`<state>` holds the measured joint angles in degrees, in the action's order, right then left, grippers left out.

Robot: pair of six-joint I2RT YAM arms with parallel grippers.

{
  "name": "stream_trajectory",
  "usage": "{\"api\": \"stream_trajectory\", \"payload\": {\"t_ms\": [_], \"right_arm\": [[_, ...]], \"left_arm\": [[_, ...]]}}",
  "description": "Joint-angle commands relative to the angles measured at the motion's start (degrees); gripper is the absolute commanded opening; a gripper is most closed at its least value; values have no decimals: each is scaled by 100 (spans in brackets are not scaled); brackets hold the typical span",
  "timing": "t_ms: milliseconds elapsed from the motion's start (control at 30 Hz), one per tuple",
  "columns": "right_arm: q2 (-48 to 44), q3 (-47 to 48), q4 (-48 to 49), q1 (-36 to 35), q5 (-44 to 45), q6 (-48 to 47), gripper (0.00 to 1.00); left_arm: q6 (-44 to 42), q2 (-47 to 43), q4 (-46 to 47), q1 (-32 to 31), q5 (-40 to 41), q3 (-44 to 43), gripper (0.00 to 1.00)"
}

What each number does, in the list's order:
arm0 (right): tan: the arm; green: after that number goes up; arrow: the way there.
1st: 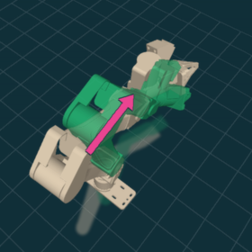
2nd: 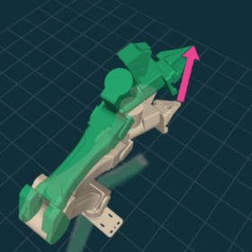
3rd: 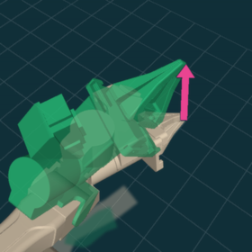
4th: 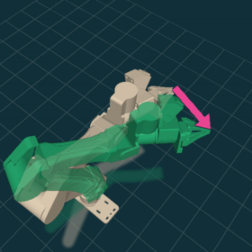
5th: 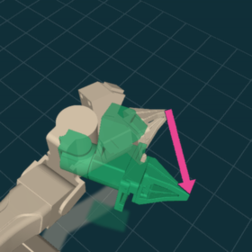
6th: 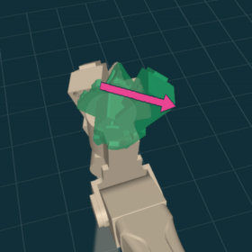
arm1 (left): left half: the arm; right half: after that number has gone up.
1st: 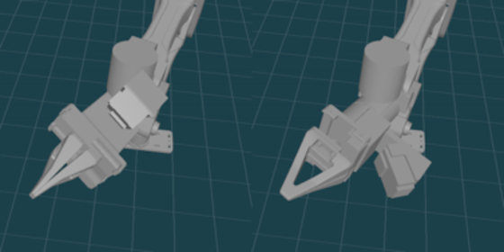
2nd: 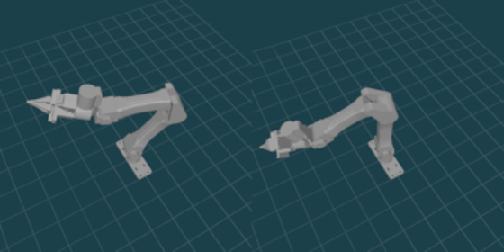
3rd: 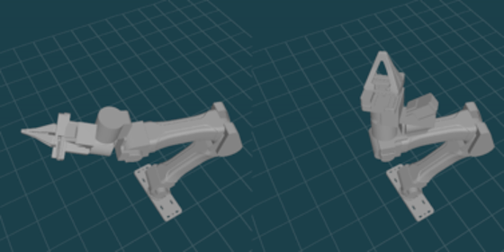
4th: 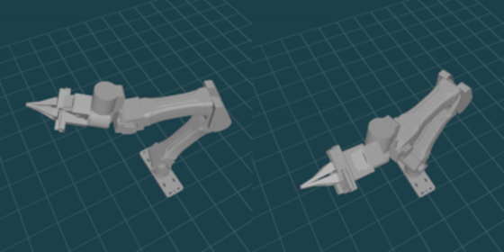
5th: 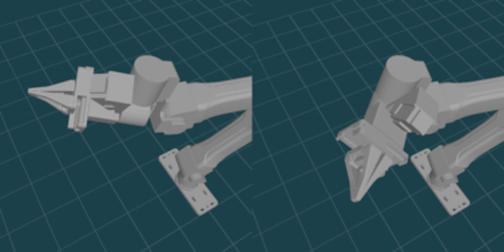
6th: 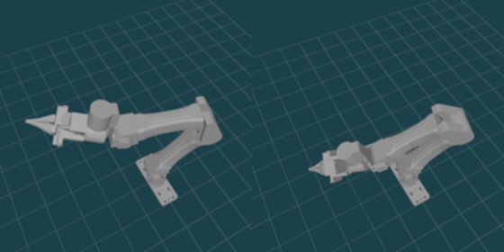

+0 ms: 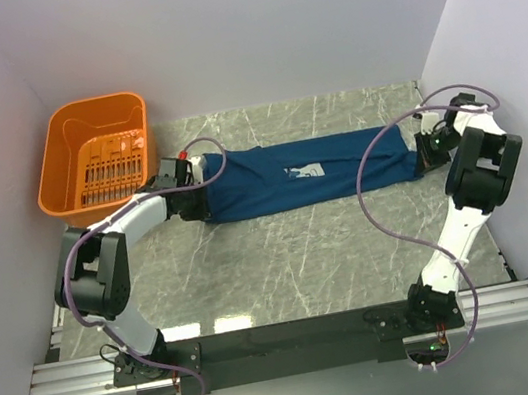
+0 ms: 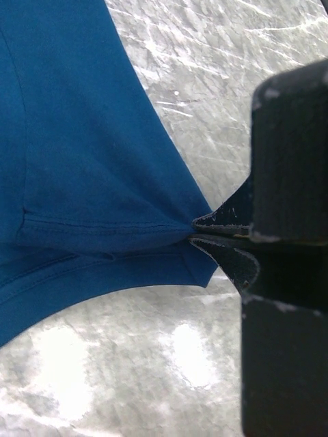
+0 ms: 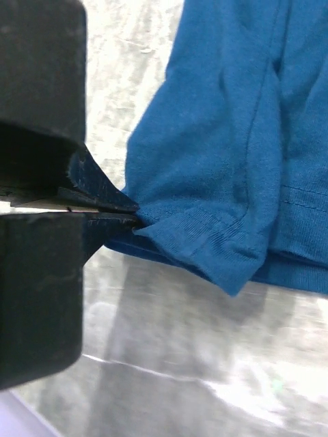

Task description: Fold and stack the t-shirts

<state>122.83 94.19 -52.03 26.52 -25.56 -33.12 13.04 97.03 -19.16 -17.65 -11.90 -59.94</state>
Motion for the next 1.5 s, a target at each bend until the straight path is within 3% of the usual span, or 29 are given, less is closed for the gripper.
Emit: {"api": "stream_trajectory", "payload": {"t_ms": [0, 233, 400, 733, 933, 1033, 1167, 1333, 1467], "right_arm": [[-645, -269, 132, 177, -2, -133, 0], [-874, -910, 97, 423, 157, -571, 0], [-988, -1052, -324, 643, -203, -1221, 0], [-1340, -1140, -2150, 1039, -1635, -3910, 0], [-1700, -2139, -1716, 1048, -952, -4658, 0], [-1797, -2572, -1128, 1048, -398, -4423, 4], [-1701, -2590, -712, 1162, -72, -3826, 17], [-1823, -2344, -720, 1320, -318, -3386, 29], [-1850, -2221, -695, 1294, -590, -2903, 32]], "left_arm": [[58, -395, 114, 60, 109, 123, 1], [94, -528, 79, 156, 206, 220, 1], [103, -580, 26, 227, 232, 255, 1], [155, -589, 70, 262, 162, 273, 1], [138, -580, 61, 297, 144, 273, 1], [129, -563, 70, 323, 118, 264, 1], [120, -519, 61, 332, 74, 229, 1], [102, -536, 61, 332, 39, 185, 1], [120, -571, 96, 341, -31, 193, 1]]}}
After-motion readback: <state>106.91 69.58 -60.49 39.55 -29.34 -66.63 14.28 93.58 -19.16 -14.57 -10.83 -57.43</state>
